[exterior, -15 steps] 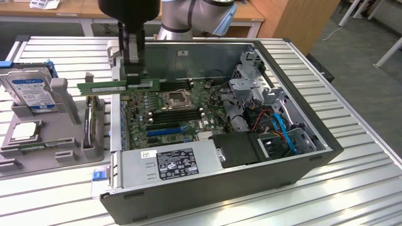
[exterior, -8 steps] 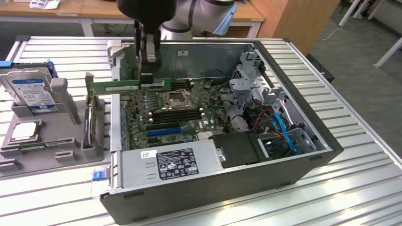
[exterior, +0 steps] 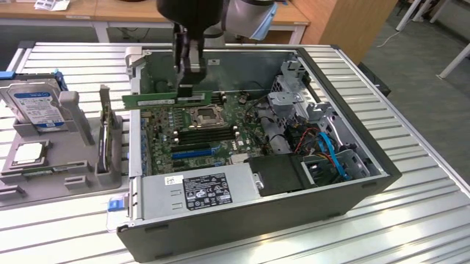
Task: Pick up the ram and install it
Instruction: 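Pick up the ram and move it above insertion slot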
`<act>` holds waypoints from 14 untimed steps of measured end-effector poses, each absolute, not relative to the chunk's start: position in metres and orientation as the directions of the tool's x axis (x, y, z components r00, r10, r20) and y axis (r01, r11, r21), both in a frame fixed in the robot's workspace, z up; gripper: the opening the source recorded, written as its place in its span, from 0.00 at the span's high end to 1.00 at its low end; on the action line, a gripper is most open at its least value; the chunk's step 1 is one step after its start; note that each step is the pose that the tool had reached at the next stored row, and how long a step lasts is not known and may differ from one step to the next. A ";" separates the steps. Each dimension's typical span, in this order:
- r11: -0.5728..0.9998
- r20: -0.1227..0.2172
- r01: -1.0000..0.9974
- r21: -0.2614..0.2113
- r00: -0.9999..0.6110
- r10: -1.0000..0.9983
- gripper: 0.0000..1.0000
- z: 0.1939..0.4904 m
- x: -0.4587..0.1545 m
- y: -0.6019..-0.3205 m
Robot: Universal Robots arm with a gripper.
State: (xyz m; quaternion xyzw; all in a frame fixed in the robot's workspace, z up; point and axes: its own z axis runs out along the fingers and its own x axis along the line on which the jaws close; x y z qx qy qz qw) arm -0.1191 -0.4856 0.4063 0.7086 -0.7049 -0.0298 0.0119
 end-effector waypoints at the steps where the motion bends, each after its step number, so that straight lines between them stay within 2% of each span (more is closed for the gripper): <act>1: -0.006 -0.025 -0.998 0.059 0.005 -1.000 0.89 0.406 -0.116 -0.486; 14: -0.006 -0.025 -0.998 0.062 0.005 -1.000 0.89 0.406 -0.080 -0.486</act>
